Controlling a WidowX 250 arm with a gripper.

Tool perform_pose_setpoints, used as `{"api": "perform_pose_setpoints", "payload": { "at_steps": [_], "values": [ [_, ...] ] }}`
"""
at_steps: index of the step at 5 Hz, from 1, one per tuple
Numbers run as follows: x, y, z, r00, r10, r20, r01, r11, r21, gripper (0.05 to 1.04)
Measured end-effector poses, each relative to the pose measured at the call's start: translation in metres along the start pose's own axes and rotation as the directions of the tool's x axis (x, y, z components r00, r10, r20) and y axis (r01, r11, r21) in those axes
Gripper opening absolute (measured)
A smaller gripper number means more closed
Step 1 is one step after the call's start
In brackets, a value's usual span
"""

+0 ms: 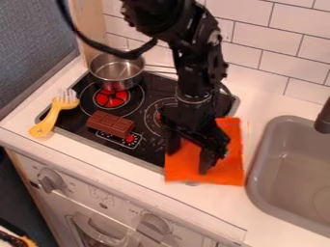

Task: Move the orange cloth to the bottom of right burner.

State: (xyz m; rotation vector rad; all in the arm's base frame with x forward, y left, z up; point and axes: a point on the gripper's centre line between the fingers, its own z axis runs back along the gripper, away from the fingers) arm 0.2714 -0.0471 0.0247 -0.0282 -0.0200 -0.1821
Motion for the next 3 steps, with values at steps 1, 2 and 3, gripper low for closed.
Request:
{"api": "perform_pose_setpoints", "payload": {
  "at_steps": [1, 2, 3],
  "values": [
    [-0.001, -0.005, -0.001, 1.0, -0.011, 0.0, 0.011, 1.0, -0.001, 0.999],
    [0.0, -0.003, 0.0, 1.0, -0.012, 0.002, 0.012, 1.0, 0.008, 0.999],
    [0.004, 0.003, 0.009, 1.0, -0.002, 0.027, 0.001, 1.0, 0.016, 0.999]
  ]
}}
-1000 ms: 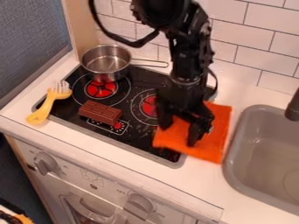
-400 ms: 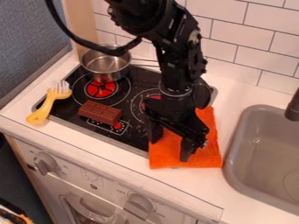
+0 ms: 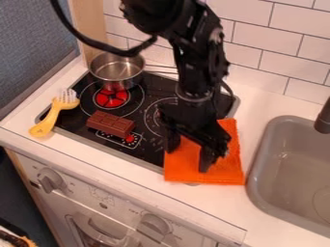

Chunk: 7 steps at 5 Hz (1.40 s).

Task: Move the orange cloth to the bottom of right burner.

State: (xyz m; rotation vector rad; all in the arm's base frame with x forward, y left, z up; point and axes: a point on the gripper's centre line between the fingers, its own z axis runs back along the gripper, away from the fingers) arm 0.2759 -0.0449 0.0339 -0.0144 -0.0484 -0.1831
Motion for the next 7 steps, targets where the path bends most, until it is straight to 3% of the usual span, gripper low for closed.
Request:
{"api": "perform_pose_setpoints", "payload": {
  "at_steps": [1, 4, 5, 7],
  "values": [
    [0.007, 0.004, 0.011, 0.999, 0.01, 0.045, -0.009, 1.0, -0.009, 0.999],
    [0.013, 0.006, 0.075, 0.974, 0.017, 0.228, -0.016, 1.0, -0.009, 0.999],
    [0.015, 0.005, 0.088, 0.963, 0.01, 0.27, -0.013, 1.0, 0.009, 0.999],
    [0.015, 0.004, 0.09, 0.962, 0.01, 0.271, -0.013, 1.0, 0.009, 0.999]
  ]
}}
